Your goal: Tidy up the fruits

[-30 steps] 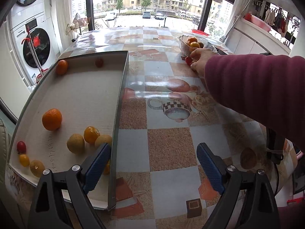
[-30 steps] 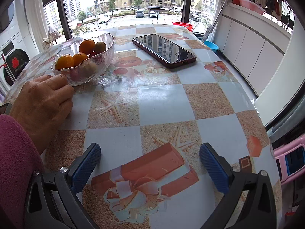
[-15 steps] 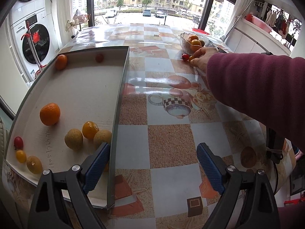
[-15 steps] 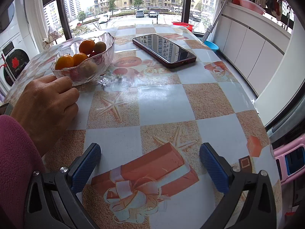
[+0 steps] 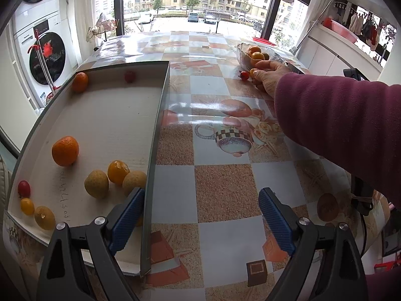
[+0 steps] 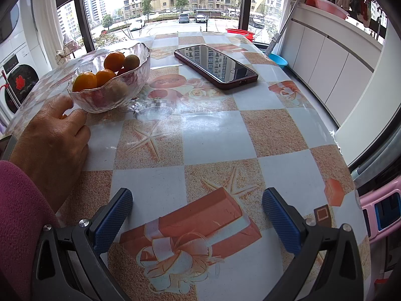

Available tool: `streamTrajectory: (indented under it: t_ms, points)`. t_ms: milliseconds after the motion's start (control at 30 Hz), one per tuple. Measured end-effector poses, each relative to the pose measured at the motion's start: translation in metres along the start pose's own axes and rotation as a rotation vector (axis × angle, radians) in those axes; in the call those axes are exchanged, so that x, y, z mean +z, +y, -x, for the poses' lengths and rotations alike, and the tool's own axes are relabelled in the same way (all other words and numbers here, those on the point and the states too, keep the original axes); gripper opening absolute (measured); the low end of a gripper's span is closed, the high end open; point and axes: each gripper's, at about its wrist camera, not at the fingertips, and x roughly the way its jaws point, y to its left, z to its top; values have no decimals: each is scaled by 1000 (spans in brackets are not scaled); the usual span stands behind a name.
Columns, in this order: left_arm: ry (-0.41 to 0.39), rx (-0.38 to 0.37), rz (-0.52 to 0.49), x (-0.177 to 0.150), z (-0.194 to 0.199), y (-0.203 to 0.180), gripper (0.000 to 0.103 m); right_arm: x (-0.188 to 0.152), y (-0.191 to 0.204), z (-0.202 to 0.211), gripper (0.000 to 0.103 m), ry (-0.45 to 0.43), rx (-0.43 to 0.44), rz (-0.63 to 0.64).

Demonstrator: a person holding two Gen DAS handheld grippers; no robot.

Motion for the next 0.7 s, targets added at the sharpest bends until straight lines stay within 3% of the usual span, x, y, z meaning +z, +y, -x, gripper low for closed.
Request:
streamTrajectory:
  t_ms: [700]
  points:
    - [-3, 46, -21, 10, 15, -14, 92, 0, 0, 0, 103, 0, 0, 0]
